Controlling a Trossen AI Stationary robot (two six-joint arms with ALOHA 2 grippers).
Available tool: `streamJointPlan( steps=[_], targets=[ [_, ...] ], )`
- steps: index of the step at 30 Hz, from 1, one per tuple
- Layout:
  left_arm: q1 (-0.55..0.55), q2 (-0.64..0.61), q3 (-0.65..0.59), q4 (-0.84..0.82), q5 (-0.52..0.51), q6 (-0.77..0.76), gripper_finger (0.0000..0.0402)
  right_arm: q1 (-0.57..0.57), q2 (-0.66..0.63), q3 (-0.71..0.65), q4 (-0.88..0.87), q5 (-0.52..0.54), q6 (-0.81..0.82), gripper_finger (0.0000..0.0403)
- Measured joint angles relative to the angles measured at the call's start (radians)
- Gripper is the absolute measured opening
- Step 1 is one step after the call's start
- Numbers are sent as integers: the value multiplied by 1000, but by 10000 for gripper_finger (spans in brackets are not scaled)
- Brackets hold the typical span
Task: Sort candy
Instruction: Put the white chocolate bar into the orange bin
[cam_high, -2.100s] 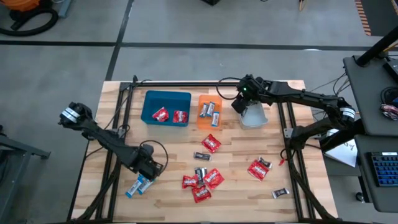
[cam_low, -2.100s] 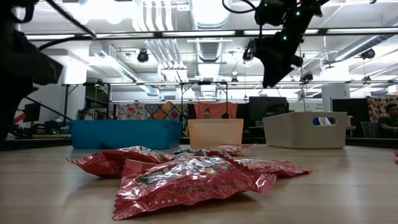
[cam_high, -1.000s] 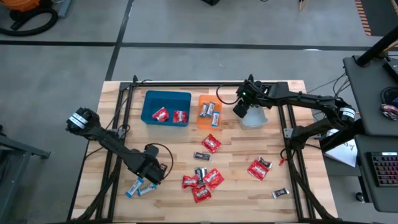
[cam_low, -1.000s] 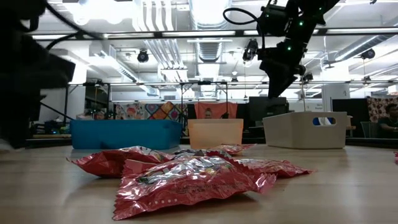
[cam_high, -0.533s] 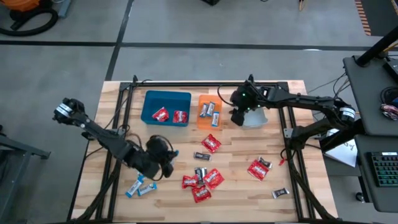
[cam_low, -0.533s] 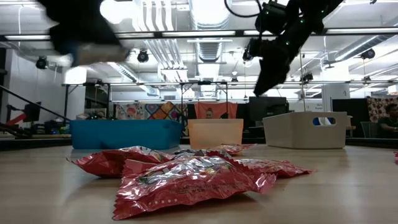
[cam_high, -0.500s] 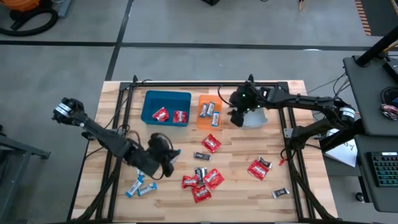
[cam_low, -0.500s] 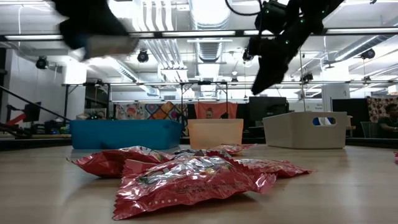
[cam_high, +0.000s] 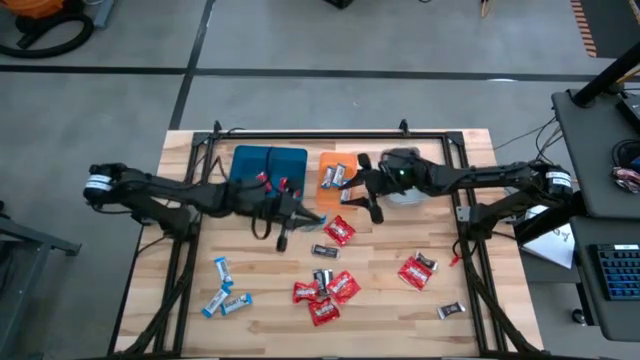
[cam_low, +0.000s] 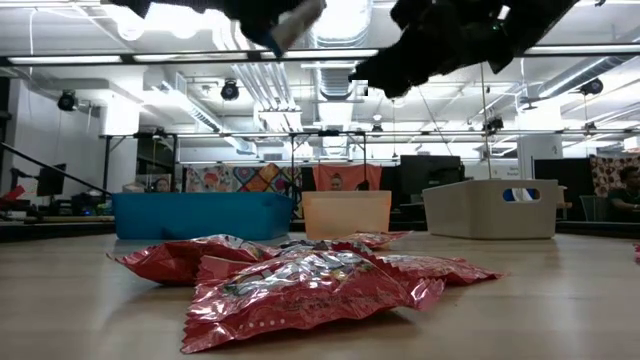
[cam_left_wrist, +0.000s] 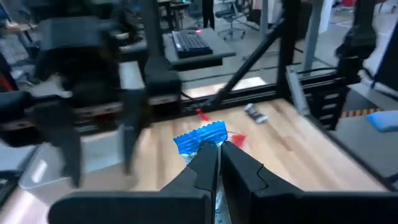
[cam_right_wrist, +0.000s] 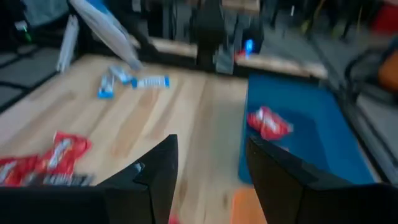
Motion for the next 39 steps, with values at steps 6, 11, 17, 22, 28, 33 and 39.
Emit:
streamJointPlan(
  steps=[6, 11, 17, 22, 28, 33, 39],
  targets=[
    [90, 79, 0, 87, 64, 19, 0, 48, 0, -22, 105, -27, 22, 180],
    [95, 135, 2, 221, 111, 0, 0, 60, 5, -22, 116, -12, 59, 180],
    [95, 197, 2, 357, 107, -26, 0, 73, 7, -22, 128, -95, 57, 180],
    [95, 243, 2, 456, 104, -24, 0, 82, 7, -22, 143, -132, 32, 179],
    [95, 261, 2, 494, 101, -40, 0, 81, 7, -22, 165, -131, -9, 124],
    [96, 261, 2, 503, 97, -53, 0, 81, 7, -22, 178, -138, -40, 28],
    [96, 250, 2, 493, 44, -99, 22, 79, 7, -20, 186, -122, -29, 24]
  ],
)
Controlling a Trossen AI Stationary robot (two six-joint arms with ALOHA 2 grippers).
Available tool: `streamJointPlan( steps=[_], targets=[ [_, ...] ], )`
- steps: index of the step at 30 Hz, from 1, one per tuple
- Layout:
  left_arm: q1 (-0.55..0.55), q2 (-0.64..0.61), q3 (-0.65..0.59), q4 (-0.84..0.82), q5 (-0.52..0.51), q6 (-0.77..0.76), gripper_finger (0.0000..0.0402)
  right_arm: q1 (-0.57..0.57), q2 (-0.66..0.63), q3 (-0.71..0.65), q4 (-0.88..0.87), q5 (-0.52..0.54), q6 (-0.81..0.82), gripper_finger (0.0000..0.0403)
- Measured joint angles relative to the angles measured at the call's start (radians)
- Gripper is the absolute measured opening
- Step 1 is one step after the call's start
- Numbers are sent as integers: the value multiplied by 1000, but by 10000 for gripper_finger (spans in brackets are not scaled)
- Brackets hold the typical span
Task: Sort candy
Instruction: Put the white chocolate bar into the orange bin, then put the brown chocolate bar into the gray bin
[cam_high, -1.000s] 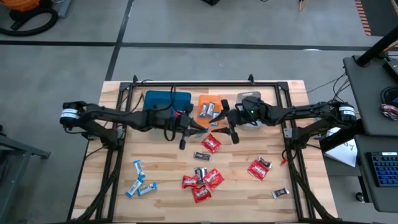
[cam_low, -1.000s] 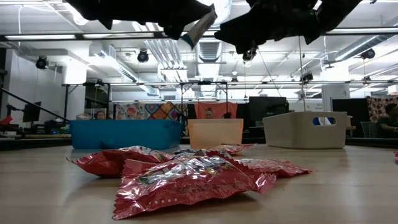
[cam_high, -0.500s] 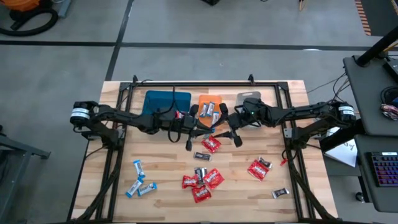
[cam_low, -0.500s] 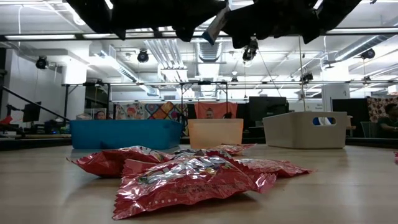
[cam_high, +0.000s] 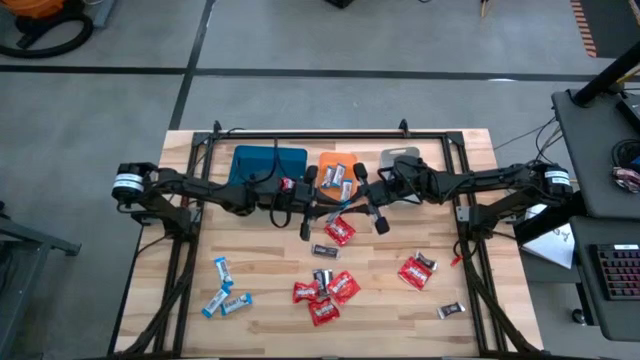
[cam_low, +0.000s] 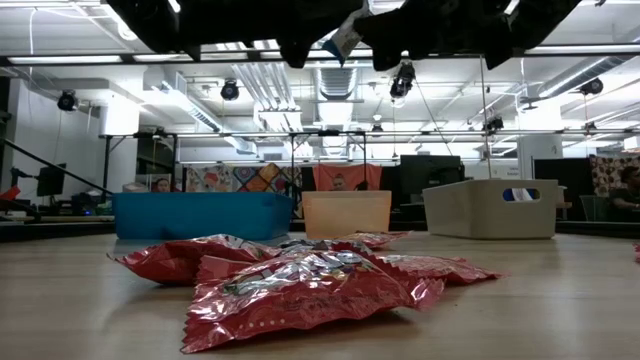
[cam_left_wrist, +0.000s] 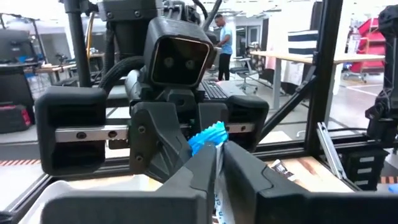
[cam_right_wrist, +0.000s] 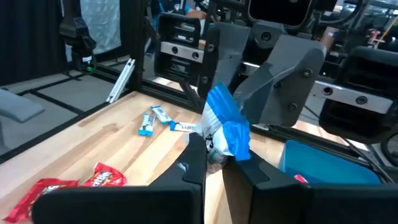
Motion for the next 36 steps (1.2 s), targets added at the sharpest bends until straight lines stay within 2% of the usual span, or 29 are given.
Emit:
streamJointPlan(
  steps=[3, 6, 8, 12, 15, 20, 24, 29, 32, 36],
  targets=[
    [1, -17, 0, -42, -11, -12, 49, -6, 0, 12, -27, 15, 13, 24],
    [3, -52, 0, -149, -24, -22, 75, -12, 0, 33, -103, 93, 14, 22],
    [4, -85, 0, -257, -63, -36, 88, -14, 0, 50, -193, 197, 12, 22],
    [1, -170, 0, -508, -152, -65, 105, -33, 21, 81, -357, 469, 18, 22],
    [2, -219, 0, -680, -220, -109, 110, -54, 65, 90, -387, 565, 67, 22],
    [1, -300, 1, -934, -251, -269, 111, -99, 185, 114, -385, 587, 137, 27],
    [2, -346, 1, -1138, -251, -458, 111, -106, 279, 153, -387, 583, 138, 67],
    [-10, -357, 0, -1348, -251, -667, 111, -109, 365, 216, -388, 630, 136, 116],
    [-25, -350, 0, -1435, -251, -720, 111, -107, 394, 246, -396, 629, 136, 138],
    [-49, -331, 0, -1457, -250, -710, 111, -108, 399, 291, -470, 629, 137, 160]
  ],
)
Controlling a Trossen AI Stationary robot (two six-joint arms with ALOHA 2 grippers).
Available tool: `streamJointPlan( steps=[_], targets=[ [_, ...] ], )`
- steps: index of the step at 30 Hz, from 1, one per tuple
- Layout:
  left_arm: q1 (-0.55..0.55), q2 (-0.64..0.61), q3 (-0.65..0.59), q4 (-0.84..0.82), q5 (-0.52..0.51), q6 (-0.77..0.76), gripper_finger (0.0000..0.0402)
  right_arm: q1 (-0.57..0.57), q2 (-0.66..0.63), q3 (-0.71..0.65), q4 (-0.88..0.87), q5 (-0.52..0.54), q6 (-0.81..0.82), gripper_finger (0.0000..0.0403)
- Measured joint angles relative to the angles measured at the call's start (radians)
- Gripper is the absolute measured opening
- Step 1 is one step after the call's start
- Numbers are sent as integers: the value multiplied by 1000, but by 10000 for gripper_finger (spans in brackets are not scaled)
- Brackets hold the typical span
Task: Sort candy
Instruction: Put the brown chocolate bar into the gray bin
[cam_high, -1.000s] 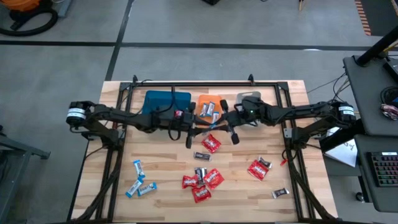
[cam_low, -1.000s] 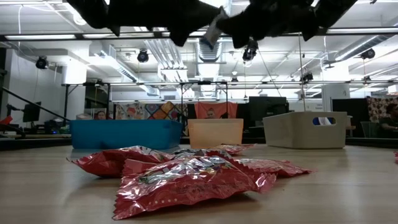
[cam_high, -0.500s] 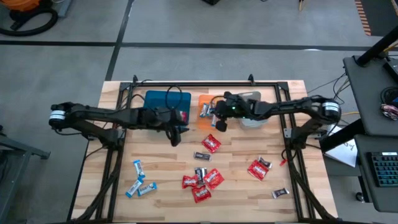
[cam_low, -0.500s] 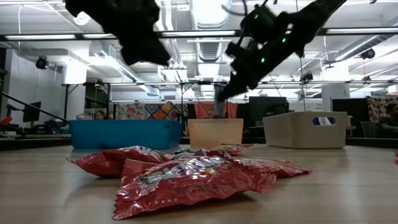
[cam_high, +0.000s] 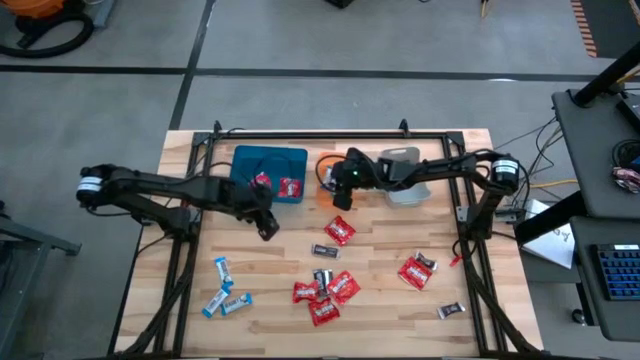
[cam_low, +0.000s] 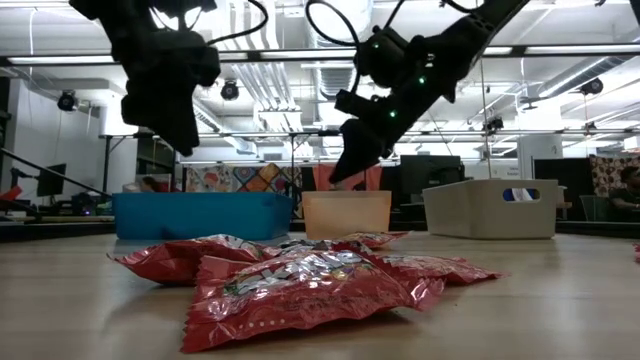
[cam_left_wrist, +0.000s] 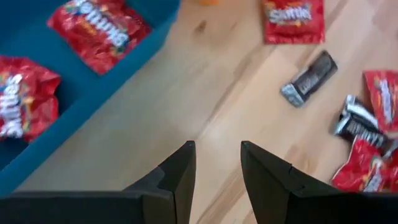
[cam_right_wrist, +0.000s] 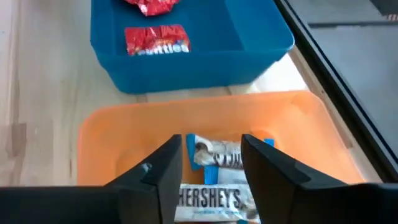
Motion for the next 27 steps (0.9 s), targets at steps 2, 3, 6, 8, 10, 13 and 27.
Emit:
streamJointPlan(
  steps=[2, 3, 6, 8, 10, 13, 27],
  targets=[
    [-18, 12, 0, 4, 0, 43, 111, 0, -5, 26, -68, 1, 8, 168],
    [-26, 18, 0, 7, 0, 66, 111, 0, -11, 41, -102, 0, 17, 172],
    [-48, 39, 0, 39, 0, 132, 111, 2, -35, 92, -235, -2, 51, 174],
    [-64, 57, 0, 89, 0, 172, 111, 6, -47, 126, -332, -8, 67, 173],
    [-78, 76, 0, 143, 0, 223, 111, 14, -61, 149, -418, -20, 67, 171],
    [-99, 113, 0, 235, 1, 312, 111, 30, -95, 159, -484, -77, 61, 169],
    [-129, 372, 0, 743, 1, 663, 111, 135, -349, 8, -550, -140, 154, 169]
  ],
)
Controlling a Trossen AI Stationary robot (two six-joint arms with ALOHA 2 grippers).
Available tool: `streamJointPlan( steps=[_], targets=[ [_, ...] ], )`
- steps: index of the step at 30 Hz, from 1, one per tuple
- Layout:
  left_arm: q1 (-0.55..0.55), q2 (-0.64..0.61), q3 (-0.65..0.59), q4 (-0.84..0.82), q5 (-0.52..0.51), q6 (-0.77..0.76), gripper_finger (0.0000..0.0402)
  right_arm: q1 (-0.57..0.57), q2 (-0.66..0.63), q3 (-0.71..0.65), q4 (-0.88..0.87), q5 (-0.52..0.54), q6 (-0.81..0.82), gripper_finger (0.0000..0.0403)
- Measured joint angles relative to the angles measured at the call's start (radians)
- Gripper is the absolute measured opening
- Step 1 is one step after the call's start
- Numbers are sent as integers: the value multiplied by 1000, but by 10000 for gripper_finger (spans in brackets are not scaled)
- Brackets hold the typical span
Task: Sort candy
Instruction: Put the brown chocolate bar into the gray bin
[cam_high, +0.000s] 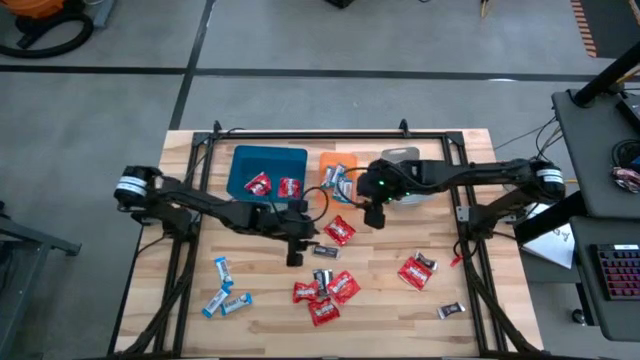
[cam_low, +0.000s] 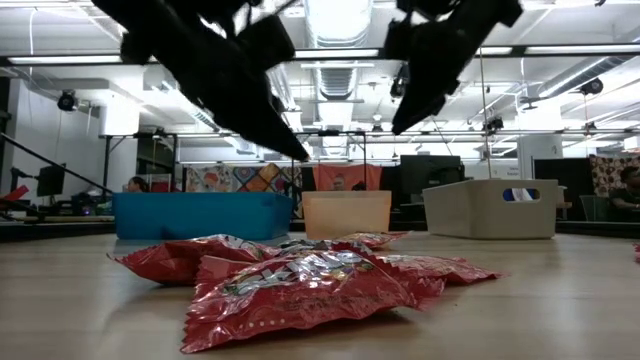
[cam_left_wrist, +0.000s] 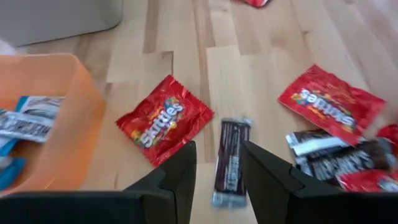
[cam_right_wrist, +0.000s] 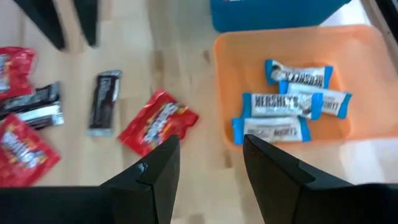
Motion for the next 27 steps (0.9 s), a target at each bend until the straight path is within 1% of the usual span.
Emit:
streamJointPlan(
  steps=[4, 8, 15, 20, 24, 27],
  targets=[
    [0, 76, 0, 74, 1, -28, 117, 22, -68, -57, 28, 0, 40, 174],
    [0, 125, 0, 116, 26, -34, 137, 39, -110, -101, 34, 0, 79, 178],
    [0, 195, -1, 137, 26, -34, 175, 52, -124, -126, 34, 0, 114, 178],
    [-6, 226, -1, 137, 30, -36, 180, 56, -118, -127, 34, 0, 111, 178],
    [-7, 246, -1, 132, 76, -62, 181, 60, -118, -127, 34, 0, 114, 178],
    [-7, 263, -1, 132, 79, -74, 181, 64, -118, -127, 34, 0, 114, 178]
  ],
)
